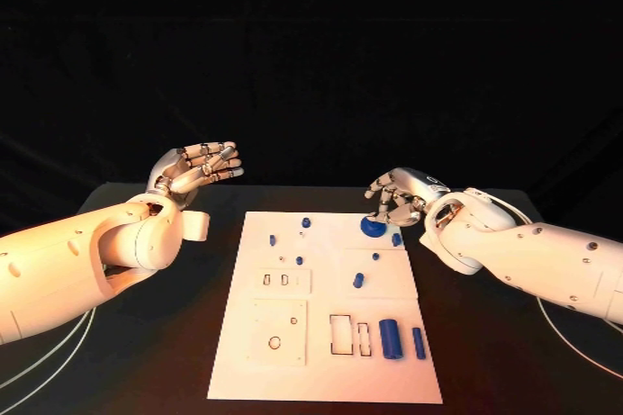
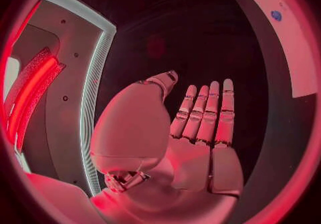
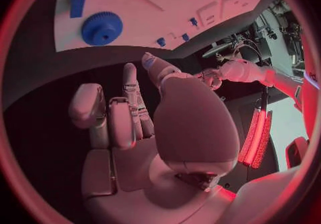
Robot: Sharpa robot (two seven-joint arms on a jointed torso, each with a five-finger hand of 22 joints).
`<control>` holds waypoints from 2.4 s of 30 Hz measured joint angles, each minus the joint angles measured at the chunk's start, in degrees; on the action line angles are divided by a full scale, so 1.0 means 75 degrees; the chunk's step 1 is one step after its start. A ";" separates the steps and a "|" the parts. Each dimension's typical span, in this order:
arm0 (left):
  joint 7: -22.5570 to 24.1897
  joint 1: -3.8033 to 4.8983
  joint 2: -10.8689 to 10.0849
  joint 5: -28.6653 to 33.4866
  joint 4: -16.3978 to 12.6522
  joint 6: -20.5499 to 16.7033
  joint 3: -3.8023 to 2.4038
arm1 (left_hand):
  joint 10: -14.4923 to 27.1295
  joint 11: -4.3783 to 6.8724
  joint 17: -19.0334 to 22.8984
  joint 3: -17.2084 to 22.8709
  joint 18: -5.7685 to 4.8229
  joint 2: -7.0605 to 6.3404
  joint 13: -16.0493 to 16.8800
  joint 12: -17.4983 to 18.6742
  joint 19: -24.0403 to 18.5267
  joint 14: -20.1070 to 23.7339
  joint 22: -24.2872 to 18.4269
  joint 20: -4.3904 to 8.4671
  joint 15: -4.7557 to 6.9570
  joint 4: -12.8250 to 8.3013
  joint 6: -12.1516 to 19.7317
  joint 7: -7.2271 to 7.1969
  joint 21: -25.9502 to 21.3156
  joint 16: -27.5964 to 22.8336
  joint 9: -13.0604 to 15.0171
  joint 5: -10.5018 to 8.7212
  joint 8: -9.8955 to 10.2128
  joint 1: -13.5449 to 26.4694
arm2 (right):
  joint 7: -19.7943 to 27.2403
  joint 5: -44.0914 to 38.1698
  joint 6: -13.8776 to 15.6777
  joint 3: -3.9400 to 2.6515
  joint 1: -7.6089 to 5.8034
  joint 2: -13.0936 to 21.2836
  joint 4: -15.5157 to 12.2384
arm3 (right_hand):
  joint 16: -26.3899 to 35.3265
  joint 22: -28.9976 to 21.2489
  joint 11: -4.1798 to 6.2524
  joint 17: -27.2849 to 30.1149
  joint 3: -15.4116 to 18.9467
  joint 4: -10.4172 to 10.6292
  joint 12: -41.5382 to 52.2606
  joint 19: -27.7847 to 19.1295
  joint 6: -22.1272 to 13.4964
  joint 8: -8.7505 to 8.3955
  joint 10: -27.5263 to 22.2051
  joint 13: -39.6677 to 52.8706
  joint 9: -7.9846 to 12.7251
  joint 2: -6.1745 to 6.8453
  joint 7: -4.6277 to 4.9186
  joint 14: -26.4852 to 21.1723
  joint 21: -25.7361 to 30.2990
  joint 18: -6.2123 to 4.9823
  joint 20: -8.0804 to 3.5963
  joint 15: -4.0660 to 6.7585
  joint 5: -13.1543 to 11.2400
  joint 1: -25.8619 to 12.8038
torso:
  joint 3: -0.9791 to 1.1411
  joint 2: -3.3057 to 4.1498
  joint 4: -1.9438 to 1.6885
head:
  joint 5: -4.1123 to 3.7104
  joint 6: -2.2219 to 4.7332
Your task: Assemble the parts on the task board
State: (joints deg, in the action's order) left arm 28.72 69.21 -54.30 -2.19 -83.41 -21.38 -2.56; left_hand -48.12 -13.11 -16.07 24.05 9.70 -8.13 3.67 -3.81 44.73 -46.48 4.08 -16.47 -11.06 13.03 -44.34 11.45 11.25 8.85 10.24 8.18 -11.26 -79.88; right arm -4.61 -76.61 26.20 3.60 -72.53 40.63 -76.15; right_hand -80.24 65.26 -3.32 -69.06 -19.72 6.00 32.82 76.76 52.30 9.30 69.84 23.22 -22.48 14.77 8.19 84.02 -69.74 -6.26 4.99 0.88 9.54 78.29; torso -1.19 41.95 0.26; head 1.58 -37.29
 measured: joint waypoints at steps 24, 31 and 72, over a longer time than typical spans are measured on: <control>0.0009 0.0000 -0.0035 0.0029 -0.0037 0.0035 0.0002 | 0.0000 0.0000 0.0000 0.0021 0.0000 0.0000 0.0000 0.0000 0.0000 0.0000 0.0000 0.0000 0.0000 -0.0021 0.0000 0.0000 0.0000 0.0000 0.0000 0.0000 0.0000 0.0000 | -0.0492 0.0656 -0.1348 0.0033 0.0036 -0.0421 0.1079 | -0.1167 0.1291 -0.0191 -0.0785 0.1743 0.1109 0.6523 0.0765 -0.0756 0.0987 0.1383 0.6897 -0.0223 -0.0469 0.0181 0.0010 -0.1306 0.0368 0.0195 -0.0135 0.0000 0.0533 | 0.0017 0.0015 -0.0010 | -0.0079 -0.0031; 0.0009 0.0000 -0.0038 0.0031 -0.0037 0.0041 0.0002 | 0.0000 0.0000 0.0000 0.0021 0.0001 0.0000 0.0000 0.0000 0.0000 0.0000 0.0000 0.0000 0.0000 -0.0021 0.0000 0.0000 0.0000 0.0000 0.0000 0.0000 0.0000 0.0000 | -0.0559 0.0674 -0.1480 0.0041 0.0080 -0.0531 0.1196 | -0.1197 0.1291 -0.0191 -0.0785 0.1753 0.1119 0.6523 0.0793 -0.0770 0.1008 0.1383 0.6897 -0.0223 -0.0509 0.0181 -0.0014 -0.1337 0.0367 0.0223 -0.0159 -0.0001 0.0573 | 0.0016 0.0011 -0.0012 | -0.0070 -0.0061; -0.0001 0.0000 -0.0024 0.0036 -0.0006 0.0053 0.0001 | -0.0001 0.0000 0.0000 0.0021 0.0000 0.0000 0.0001 0.0000 0.0000 0.0000 0.0001 0.0000 0.0000 -0.0021 0.0000 0.0000 0.0000 -0.0030 0.0000 0.0000 0.0000 0.0000 | -0.0583 0.0875 -0.1404 0.0117 0.0159 -0.0860 0.1583 | -0.1229 0.1287 0.0007 -0.0782 0.0778 0.1197 0.6825 0.0958 -0.0145 0.1275 0.1759 0.6893 -0.0170 -0.0823 0.0028 -0.0003 -0.1573 0.0367 0.0112 -0.0082 -0.0017 0.1026 | 0.0011 0.0004 -0.0005 | -0.0064 -0.0121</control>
State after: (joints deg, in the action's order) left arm 28.71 69.21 -54.48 -1.92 -83.46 -20.98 -2.55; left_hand -48.12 -13.11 -16.08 24.20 9.70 -8.13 3.68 -3.81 44.73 -46.48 4.09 -16.47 -11.06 12.88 -44.34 11.45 11.25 8.63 10.24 8.18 -11.26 -79.88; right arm -8.99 -70.04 15.67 4.48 -71.34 34.18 -64.28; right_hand -89.46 74.91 -3.27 -74.92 -13.89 14.98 84.01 83.94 51.21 18.87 83.02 74.92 -23.75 8.60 8.40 84.00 -81.54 -3.51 5.83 0.27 9.41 85.99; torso -1.11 41.98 0.23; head 1.09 -38.19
